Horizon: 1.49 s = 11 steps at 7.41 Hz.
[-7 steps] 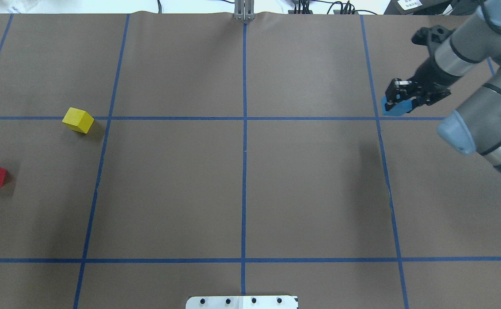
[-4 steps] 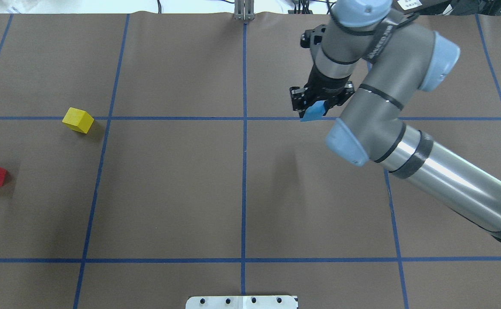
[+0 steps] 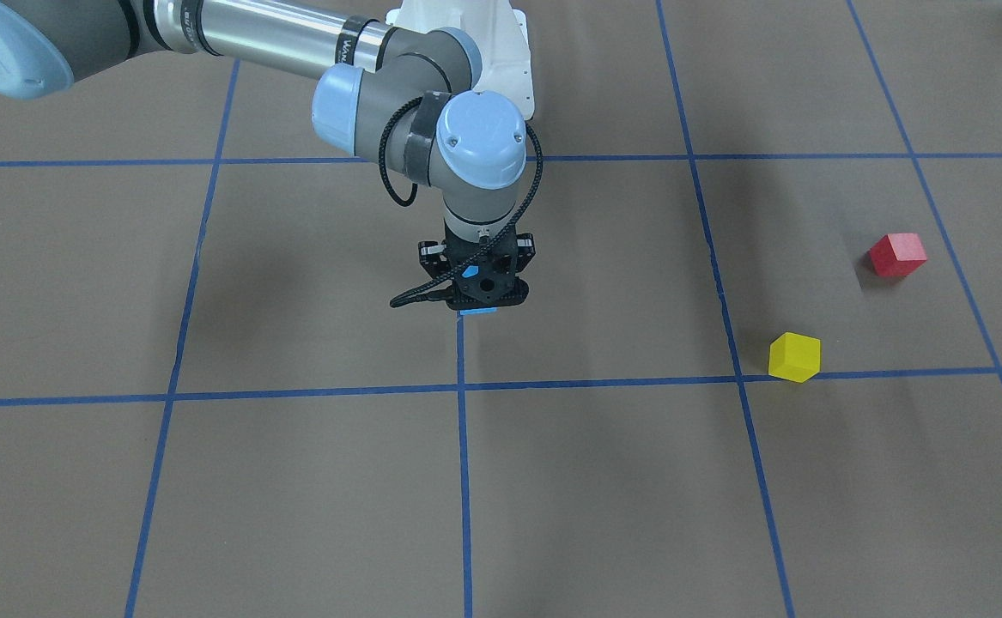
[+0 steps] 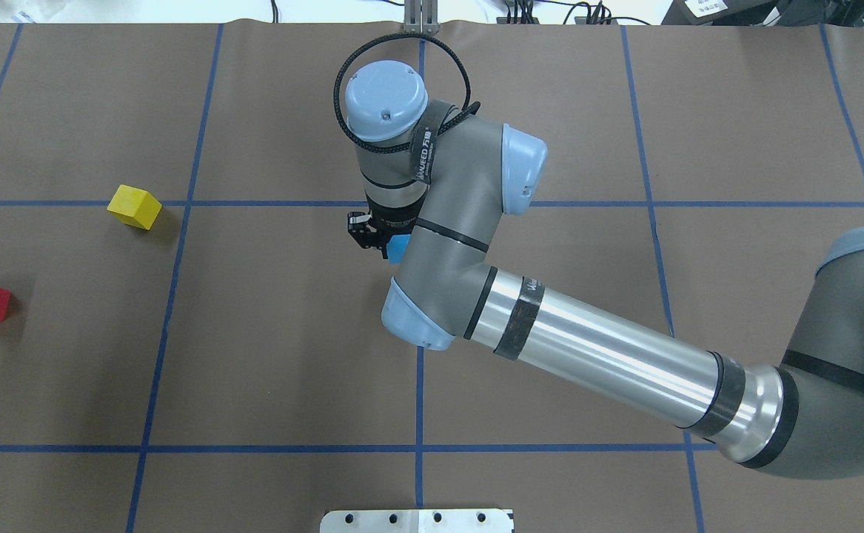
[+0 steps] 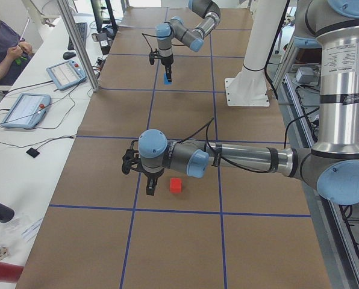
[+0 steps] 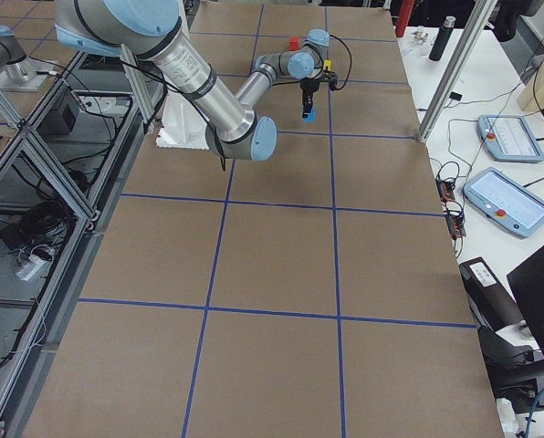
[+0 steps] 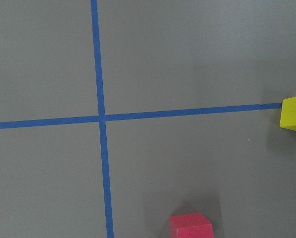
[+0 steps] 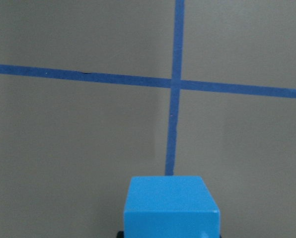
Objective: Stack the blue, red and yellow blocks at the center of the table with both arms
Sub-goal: 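Carry the blue cube with the right gripper to the table center, then open the right gripper to release the blue cube and withdraw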
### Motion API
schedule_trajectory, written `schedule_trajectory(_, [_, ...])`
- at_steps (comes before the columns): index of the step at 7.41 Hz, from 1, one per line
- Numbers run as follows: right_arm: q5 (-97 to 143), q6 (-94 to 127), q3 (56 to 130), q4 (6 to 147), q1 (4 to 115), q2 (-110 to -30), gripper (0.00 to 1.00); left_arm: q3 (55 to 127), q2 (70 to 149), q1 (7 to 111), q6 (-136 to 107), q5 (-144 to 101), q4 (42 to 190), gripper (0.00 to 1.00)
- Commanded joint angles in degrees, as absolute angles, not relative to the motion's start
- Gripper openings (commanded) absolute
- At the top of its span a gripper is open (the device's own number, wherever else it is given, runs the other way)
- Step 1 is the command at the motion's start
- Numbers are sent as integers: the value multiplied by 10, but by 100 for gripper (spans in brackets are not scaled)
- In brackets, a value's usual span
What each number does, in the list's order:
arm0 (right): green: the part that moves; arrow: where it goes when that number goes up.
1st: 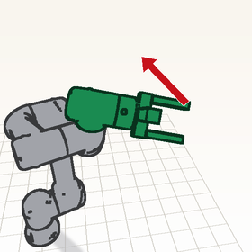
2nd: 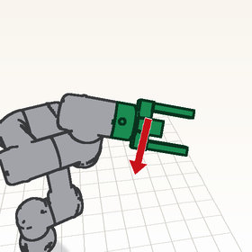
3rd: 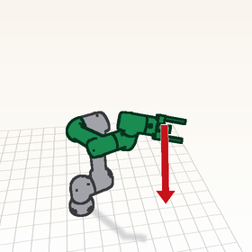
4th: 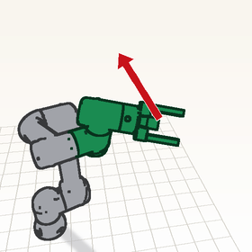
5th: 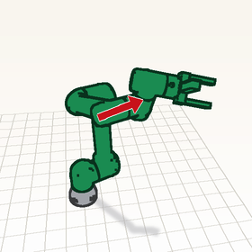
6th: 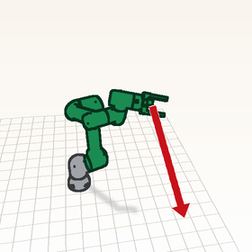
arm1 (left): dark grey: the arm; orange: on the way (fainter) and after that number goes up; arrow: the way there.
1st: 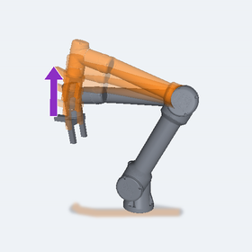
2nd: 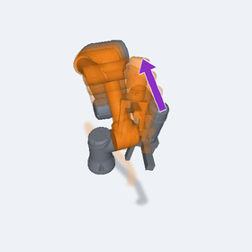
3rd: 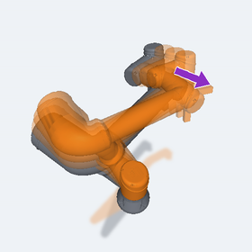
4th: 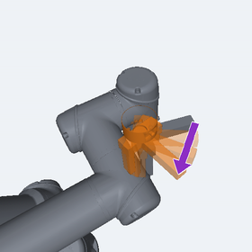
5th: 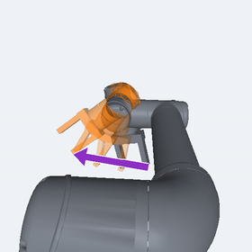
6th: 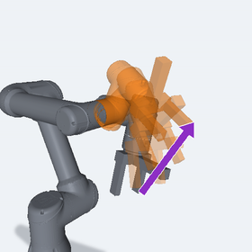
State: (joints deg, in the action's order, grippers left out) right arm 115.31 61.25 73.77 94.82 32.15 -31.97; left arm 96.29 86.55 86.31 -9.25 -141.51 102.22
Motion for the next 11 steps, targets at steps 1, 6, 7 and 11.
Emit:
schedule_trajectory(1, [1152, 621, 732, 929, 313, -339, 0, 958, 867, 863, -92, -1415, 1024, 100])
schedule_trajectory(6, [1155, 629, 734, 869, 314, -371, 99, 956, 867, 863, -92, -1414, 1024, 100])
schedule_trajectory(7, [1155, 629, 737, 869, 314, -372, 99, 955, 868, 863, -92, -1414, 1024, 100])
schedule_trajectory(11, [1157, 639, 798, 879, 356, -376, 99, 960, 880, 863, -137, -1404, 1020, 100])
